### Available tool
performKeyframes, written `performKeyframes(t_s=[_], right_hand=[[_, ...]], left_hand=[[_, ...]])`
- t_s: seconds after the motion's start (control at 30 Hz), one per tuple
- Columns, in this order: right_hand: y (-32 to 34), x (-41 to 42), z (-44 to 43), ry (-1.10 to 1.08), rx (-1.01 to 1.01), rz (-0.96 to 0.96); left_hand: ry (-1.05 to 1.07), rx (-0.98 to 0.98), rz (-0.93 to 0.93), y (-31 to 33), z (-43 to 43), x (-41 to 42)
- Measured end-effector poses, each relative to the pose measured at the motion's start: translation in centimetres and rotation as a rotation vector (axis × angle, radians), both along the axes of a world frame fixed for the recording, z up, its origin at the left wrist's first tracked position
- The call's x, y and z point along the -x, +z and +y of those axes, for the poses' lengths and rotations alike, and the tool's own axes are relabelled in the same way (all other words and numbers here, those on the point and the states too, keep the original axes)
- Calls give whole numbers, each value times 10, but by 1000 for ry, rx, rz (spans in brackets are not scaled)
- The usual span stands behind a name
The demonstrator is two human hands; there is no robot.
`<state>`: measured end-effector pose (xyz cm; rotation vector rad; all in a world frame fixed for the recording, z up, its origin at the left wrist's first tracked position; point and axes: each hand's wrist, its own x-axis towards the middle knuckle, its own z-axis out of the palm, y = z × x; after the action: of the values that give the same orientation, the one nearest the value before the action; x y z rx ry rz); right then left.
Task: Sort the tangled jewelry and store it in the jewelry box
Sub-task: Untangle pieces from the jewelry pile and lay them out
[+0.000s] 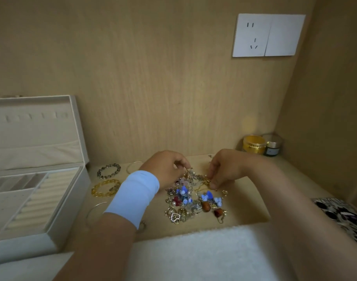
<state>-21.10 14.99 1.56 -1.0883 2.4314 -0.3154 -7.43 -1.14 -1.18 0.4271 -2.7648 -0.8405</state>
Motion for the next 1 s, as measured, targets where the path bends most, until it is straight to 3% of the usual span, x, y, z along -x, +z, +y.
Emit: performKeyframes(t_s=[0.13, 0.3, 0.53, 0.7, 1.0], right_hand=[[-6, 1, -5, 30, 12, -9], [-2, 2, -7, 63, -1, -19], [-22, -9, -28, 23, 335, 51], [-32, -11, -34, 42, 419, 24], [-13, -12, -23, -71, 562, -341]], left_hand=[[59, -57, 55, -12, -9, 5], [4, -3, -11, -13, -11, 7], [20, -31, -9, -18, -8, 13], [54, -66, 31, -19, -9, 11], [3, -421, 266, -12, -11, 7]])
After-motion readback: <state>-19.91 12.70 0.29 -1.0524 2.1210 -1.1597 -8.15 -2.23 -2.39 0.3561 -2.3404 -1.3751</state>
